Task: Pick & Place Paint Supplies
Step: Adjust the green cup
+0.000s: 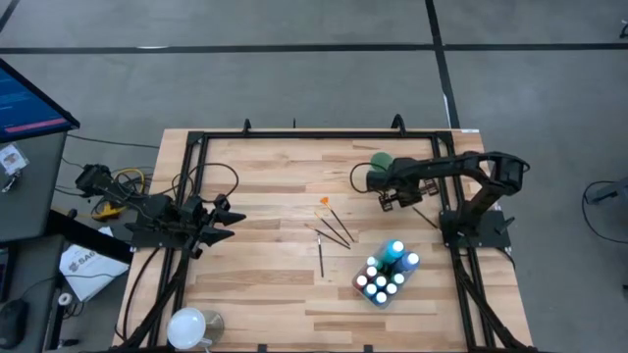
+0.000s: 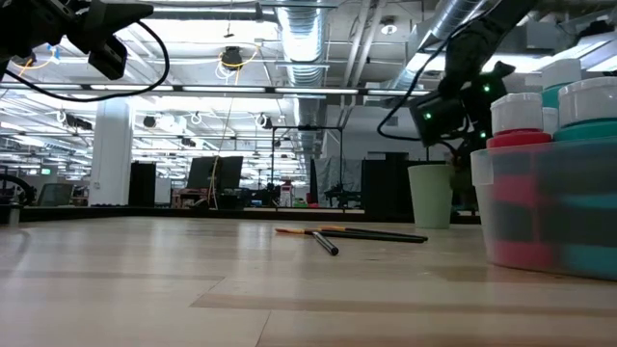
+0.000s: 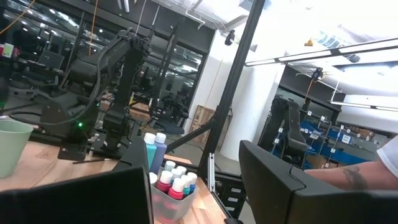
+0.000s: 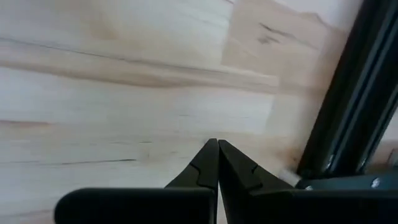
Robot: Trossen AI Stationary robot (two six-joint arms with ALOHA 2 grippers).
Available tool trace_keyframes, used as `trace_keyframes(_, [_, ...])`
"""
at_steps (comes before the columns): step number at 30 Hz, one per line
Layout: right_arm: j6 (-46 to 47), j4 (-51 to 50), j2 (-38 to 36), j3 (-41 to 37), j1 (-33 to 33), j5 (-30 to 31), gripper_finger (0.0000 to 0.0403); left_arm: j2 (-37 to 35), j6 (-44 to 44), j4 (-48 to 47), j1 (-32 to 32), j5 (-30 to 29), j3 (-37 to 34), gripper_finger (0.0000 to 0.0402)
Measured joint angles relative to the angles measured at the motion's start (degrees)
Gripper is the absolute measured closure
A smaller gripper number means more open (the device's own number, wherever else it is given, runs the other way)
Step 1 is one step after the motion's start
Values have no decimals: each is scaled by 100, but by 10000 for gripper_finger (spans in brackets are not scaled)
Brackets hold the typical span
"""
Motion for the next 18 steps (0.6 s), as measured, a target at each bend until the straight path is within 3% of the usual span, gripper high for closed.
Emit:
trace_keyframes(7, [991, 569, 0, -407, 428, 47, 403, 0, -1, 1, 0, 0, 1, 270])
trace_keyframes(18, [1466, 243, -357, -420, 997, 475, 403, 0, 0, 1, 0, 0, 1, 270])
